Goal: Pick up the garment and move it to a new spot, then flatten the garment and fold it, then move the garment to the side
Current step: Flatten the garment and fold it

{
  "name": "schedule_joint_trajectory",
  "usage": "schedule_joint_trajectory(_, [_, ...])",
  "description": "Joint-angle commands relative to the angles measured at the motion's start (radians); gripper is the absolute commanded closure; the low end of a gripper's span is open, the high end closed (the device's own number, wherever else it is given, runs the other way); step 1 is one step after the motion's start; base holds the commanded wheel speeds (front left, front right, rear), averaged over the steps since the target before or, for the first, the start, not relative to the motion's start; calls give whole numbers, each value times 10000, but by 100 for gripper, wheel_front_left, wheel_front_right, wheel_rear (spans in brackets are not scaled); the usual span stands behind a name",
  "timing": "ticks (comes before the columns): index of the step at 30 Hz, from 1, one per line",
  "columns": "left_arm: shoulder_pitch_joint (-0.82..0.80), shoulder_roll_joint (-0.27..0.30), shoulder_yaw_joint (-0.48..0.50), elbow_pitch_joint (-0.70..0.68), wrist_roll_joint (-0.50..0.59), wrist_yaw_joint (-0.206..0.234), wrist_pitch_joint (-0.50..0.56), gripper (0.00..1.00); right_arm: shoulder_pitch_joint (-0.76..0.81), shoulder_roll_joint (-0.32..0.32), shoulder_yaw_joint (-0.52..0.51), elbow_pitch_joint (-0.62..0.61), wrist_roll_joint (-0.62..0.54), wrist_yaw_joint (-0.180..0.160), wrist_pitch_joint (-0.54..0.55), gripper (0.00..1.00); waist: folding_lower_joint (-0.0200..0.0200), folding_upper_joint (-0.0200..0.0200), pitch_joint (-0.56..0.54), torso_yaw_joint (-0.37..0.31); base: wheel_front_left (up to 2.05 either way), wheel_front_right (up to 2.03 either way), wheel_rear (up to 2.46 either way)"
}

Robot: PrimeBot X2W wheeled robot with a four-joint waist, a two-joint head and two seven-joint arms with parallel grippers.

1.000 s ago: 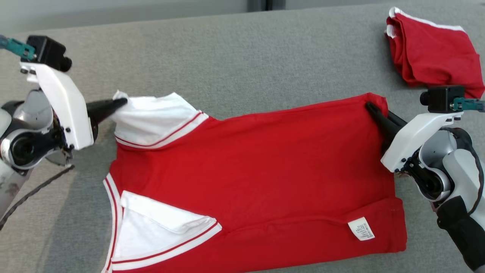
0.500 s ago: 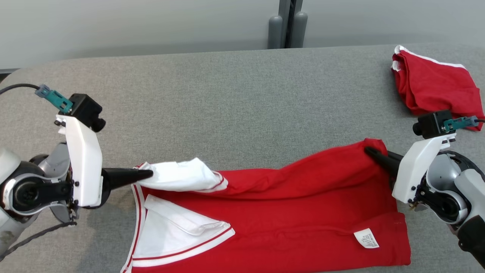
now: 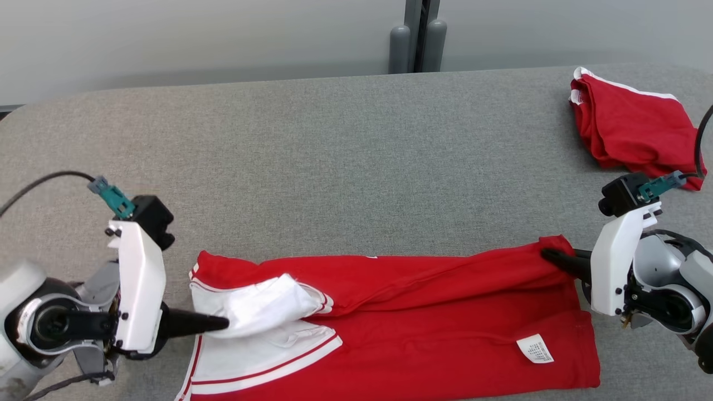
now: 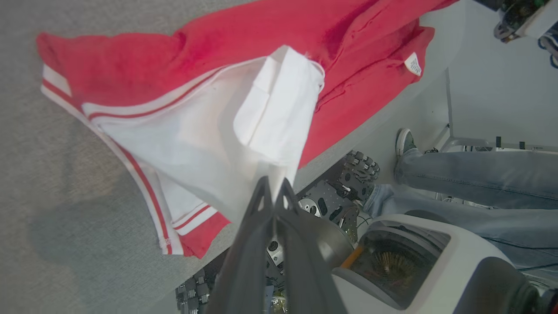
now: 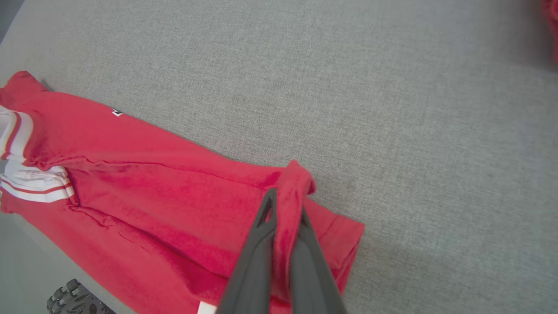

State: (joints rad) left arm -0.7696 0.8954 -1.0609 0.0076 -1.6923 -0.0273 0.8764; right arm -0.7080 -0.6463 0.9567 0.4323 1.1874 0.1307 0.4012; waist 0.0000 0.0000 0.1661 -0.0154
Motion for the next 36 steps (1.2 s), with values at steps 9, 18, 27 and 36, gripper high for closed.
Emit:
schedule_joint_trajectory(9, [404, 121, -339, -75, -56, 204, 420, 100, -596, -243, 1105, 221, 560, 4, -52, 100, 0, 0, 23, -13, 0, 0, 0])
schedule_joint_trajectory(18, [687, 121, -502, -109, -197, 268, 541, 100, -736, -525, 1778, 137, 1229, 4, 490, 100, 0, 0, -72, -68, 0, 0, 0])
schedule_joint_trajectory(27, [917, 19, -675, -117, -189, 330, 596, 74, -1004, -706, 2250, 106, 1720, 4, 1122, 15, 0, 0, -102, -174, 0, 0, 0])
schedule_joint_trajectory(36, [1116, 119, -590, -74, -248, 231, 357, 0, -546, -803, 2463, 285, 1807, 4, 593, 0, 0, 0, -537, -215, 0, 0, 0])
